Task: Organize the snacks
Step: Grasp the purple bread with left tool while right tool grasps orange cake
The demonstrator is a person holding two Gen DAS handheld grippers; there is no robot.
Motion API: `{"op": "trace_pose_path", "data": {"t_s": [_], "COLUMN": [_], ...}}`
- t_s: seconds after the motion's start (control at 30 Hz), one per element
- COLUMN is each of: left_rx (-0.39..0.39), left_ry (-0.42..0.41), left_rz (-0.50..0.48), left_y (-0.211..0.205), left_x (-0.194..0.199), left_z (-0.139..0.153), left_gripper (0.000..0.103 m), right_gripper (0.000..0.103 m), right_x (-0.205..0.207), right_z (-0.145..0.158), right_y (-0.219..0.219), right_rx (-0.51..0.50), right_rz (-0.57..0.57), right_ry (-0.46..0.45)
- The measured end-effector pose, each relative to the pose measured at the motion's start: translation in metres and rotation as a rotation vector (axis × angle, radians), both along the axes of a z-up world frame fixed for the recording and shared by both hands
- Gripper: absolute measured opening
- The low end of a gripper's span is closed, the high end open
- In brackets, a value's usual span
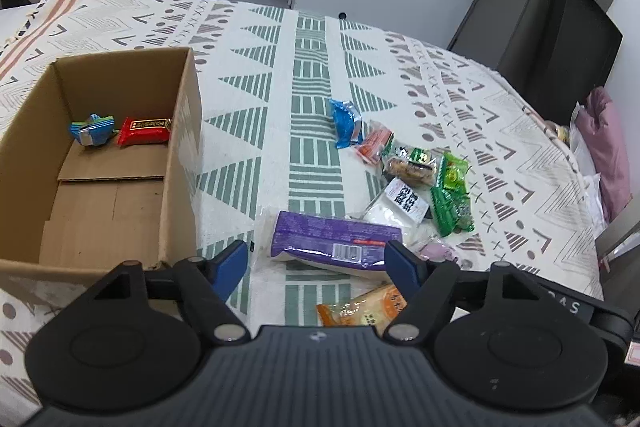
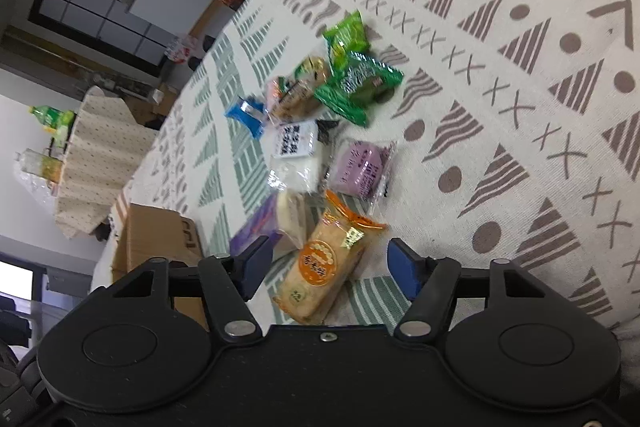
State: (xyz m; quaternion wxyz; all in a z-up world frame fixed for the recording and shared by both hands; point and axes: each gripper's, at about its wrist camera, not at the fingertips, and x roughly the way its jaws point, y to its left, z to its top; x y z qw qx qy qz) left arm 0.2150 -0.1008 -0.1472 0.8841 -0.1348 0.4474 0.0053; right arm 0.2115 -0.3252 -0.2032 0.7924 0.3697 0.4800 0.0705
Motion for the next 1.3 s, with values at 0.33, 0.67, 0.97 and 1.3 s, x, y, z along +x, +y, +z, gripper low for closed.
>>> {"op": "trace_pose_path", "data": {"t_s": [0.33,0.67,0.97,1.3], "left_rx": [0.057,0.044,0.096,0.199], "left_ry": [-0.006,-0.033,-0.006,0.053], "left_rz": [-0.093,-0.143,-0.231,-0.383], "left_y": [-0.005,-0.012,-0.025,-0.051], "left_x": [0.018,0.024,0.037,0.046], "left_z": [-0.009,0.0,-0.007,-0.034], "left_gripper": [0.071,0.071,0.075,0.076], "right_gripper": [0.059,0.035,0.031,0.032], "right_x": [0.018,0.028,0.016,0.005], "right_z": [-0.018,-0.022,-0.013,-0.013], "right_y": [0.016,0.025,0.004,-0.018], "right_rx": [-0.012,-0.059,-0.138,-0.197], "right_rz": [0.007,0.023,-0.044,-0.17], "right_ry": [0.061,0.057,0.035,0.044]}}
